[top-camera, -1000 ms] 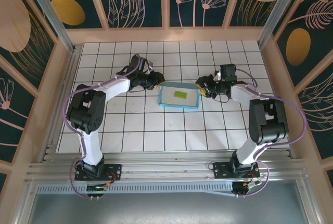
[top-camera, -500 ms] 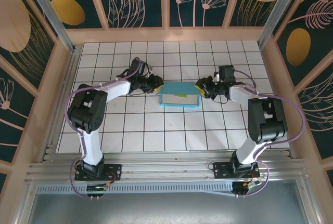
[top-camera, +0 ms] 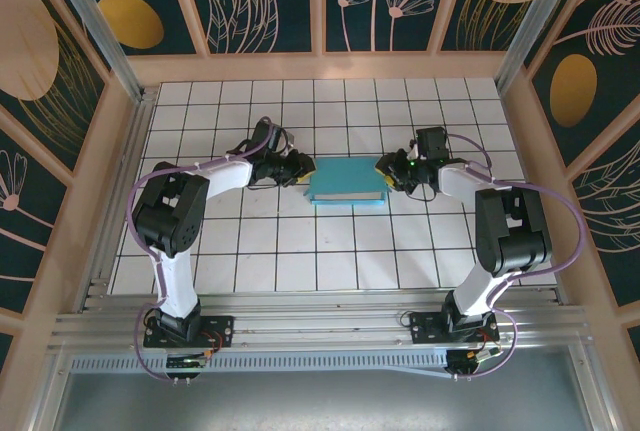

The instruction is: Fold the paper box

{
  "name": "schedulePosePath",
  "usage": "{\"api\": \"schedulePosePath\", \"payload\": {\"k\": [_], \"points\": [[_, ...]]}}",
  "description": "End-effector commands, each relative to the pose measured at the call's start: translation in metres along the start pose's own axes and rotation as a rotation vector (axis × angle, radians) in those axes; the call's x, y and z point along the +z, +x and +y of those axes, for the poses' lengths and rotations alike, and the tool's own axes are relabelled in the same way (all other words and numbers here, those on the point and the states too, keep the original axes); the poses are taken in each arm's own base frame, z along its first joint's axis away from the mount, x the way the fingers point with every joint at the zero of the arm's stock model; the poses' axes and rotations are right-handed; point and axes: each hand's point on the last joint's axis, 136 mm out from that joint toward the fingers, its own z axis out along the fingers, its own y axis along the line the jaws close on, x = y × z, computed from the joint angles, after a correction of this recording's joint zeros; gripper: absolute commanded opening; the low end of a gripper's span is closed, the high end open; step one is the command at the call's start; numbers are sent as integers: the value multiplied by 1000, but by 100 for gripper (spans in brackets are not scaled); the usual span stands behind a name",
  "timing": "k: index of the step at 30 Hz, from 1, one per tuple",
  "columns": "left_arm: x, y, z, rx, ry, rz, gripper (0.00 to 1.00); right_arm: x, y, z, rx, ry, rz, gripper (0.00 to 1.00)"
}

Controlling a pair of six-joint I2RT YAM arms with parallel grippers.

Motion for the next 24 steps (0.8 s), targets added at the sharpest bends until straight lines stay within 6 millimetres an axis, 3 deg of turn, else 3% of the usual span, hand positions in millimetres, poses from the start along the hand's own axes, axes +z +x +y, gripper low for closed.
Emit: {"api": "schedulePosePath", "payload": {"k": [1, 7, 12, 17, 24], "points": [[7, 7, 3, -23, 1, 15, 24, 6, 9, -8, -21, 29, 20, 39], [-8, 2, -12, 5, 15, -24, 28, -13, -3, 12, -67, 18, -34, 46], [-17, -2, -22, 25, 19, -44, 32, -30, -16, 18, -113, 67, -113, 49], [-20, 1, -26, 34, 19, -38, 34, -32, -11, 20, -109, 53, -94, 49], [-13, 14, -10, 39, -38, -7, 43, -23, 7, 7, -100, 73, -36, 49]]}}
